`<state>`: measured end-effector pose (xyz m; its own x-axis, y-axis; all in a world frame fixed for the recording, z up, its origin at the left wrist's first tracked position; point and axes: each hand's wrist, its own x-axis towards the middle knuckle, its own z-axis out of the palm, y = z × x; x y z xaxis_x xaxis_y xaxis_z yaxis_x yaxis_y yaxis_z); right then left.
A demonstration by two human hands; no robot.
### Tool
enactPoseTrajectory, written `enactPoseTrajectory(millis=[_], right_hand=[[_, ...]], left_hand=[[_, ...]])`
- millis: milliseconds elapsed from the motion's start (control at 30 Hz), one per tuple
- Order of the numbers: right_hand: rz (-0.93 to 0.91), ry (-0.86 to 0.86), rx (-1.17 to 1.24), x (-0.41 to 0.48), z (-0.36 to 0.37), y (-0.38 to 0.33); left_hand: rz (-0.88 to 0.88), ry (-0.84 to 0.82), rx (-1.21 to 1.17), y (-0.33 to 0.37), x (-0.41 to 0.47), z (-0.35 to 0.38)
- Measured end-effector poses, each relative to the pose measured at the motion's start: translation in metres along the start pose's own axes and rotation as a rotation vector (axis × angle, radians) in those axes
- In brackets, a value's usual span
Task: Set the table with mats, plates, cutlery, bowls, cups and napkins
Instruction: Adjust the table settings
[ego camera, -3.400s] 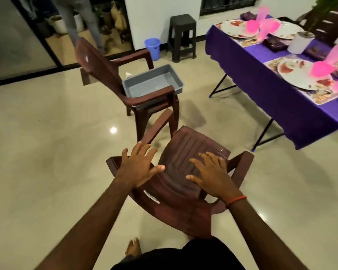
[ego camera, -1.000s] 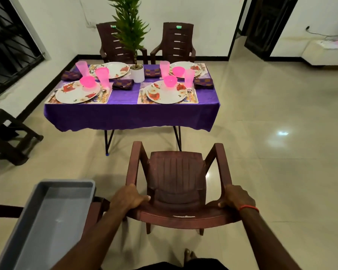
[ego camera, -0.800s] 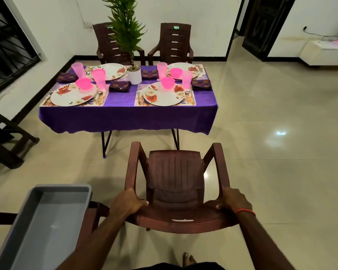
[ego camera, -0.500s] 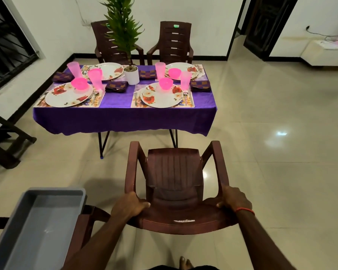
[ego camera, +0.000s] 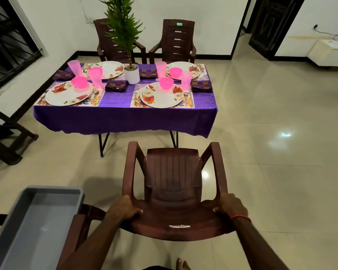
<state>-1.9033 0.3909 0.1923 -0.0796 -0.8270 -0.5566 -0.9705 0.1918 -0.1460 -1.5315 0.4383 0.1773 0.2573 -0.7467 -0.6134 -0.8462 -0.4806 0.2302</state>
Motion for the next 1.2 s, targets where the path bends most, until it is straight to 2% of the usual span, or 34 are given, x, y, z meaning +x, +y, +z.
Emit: enactPoseTrajectory(millis=[267, 500, 667, 733, 1000, 1200], right_hand=[[-0.052, 0.003, -0.065, -0.003, 0.012, -0.003], [-0.066, 0.009, -0.061, -0.007, 0.014, -0.008], [-0.070, 0.026, -0.065, -0.007, 0.017, -0.008], [-0.066, 0.027, -0.059, -0.006, 0.019, -0.007], [-0.089, 0.062, -0.024, -0.012, 0.012, -0.010], [-0.180, 0.132, -0.063, -0.026, 0.001, -0.020]], left_hand=[[0.006, -0.074, 0.026, -0.052, 0.062, 0.025], [-0.024, -0.060, 0.045, -0.049, 0.044, 0.015], [-0.004, 0.009, 0.083, -0.050, 0.042, 0.022], [0.006, 0.044, 0.121, -0.030, 0.014, 0.007], [0.096, 0.248, 0.195, -0.003, -0.015, -0.005], [0.162, 0.316, 0.194, 0.003, -0.014, -0.005]])
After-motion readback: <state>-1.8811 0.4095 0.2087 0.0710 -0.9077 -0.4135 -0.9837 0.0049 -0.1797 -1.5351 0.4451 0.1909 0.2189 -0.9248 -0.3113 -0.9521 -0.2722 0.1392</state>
